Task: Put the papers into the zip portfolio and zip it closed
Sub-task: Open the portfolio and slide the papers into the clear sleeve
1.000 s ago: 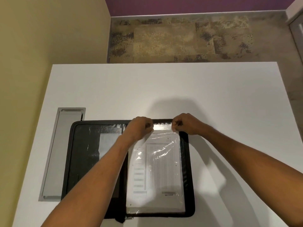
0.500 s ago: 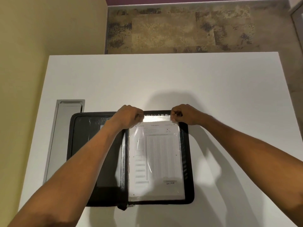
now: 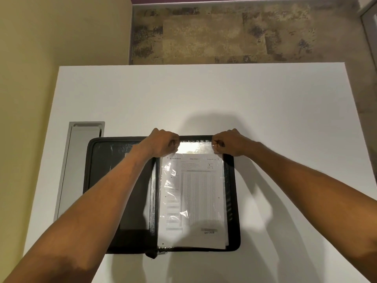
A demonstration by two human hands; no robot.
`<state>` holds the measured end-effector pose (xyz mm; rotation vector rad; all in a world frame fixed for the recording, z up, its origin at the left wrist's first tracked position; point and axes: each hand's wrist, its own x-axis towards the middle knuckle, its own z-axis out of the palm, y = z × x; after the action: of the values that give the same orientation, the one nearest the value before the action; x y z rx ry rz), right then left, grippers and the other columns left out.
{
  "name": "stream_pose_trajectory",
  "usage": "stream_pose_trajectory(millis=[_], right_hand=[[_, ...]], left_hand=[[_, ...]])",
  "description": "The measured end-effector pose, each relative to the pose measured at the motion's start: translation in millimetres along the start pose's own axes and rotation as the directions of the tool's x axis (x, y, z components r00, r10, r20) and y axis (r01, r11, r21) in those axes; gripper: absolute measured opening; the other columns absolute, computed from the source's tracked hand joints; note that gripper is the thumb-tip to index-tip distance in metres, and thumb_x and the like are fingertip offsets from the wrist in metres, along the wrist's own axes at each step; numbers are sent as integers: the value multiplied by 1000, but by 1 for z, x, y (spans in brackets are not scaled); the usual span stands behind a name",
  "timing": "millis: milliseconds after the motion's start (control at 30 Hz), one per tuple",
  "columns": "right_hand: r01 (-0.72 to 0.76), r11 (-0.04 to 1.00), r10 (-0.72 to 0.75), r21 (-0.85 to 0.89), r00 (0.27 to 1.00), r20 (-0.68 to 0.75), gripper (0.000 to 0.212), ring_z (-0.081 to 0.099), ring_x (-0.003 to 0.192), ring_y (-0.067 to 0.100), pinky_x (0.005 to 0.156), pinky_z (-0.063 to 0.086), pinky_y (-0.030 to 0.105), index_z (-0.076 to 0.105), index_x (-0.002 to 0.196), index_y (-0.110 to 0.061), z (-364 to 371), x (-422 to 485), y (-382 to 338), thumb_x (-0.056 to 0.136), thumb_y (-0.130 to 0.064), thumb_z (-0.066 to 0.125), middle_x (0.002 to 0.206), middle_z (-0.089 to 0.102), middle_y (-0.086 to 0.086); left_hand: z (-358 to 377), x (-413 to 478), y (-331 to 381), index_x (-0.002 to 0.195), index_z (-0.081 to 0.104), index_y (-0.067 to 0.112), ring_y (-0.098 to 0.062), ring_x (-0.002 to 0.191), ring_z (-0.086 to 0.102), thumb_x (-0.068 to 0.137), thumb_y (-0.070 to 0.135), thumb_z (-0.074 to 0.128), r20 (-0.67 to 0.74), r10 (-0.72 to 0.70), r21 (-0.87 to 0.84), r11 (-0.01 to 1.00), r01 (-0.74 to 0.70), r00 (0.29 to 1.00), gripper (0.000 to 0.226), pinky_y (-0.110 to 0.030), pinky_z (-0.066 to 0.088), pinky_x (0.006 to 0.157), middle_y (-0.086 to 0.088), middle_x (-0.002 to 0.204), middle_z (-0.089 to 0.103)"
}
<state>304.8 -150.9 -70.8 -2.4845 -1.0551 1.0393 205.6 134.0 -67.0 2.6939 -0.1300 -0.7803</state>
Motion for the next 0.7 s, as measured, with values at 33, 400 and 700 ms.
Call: stream_pose_trajectory(millis=[33, 400, 700], right_hand=[[-4, 1000, 4, 6, 1000, -6, 11, 63, 86, 22, 93, 37, 38, 66, 89, -19, 0, -1, -1, 96, -27, 61, 85, 67, -7], [-303, 942, 333, 147, 905, -264, 7, 57, 83, 18, 81, 41, 33, 73, 83, -19, 19, -5, 1, 89, -17, 73, 93, 57, -7], [-377, 911, 412, 167, 833, -370, 9, 65, 94, 26, 78, 45, 32, 66, 97, -19, 39, -17, -20, 91, -12, 64, 100, 67, 1]], left_hand=[[0, -1, 0, 93, 69, 27, -14, 73, 62, 96, 29, 62, -17, -5, -11, 1000, 4, 1000, 8, -33, 45, 81, 17, 74, 64], [11, -2, 28, 114, 73, 27, -22, 108, 63, 96, 31, 67, -221, -41, -29, 999, 36, 974, 19, -41, 51, 91, 6, 117, 71], [66, -50, 91, 118, 64, 27, -22, 135, 49, 90, 36, 75, -140, -54, -25, 998, 51, 989, 32, -44, 47, 109, 3, 146, 55]])
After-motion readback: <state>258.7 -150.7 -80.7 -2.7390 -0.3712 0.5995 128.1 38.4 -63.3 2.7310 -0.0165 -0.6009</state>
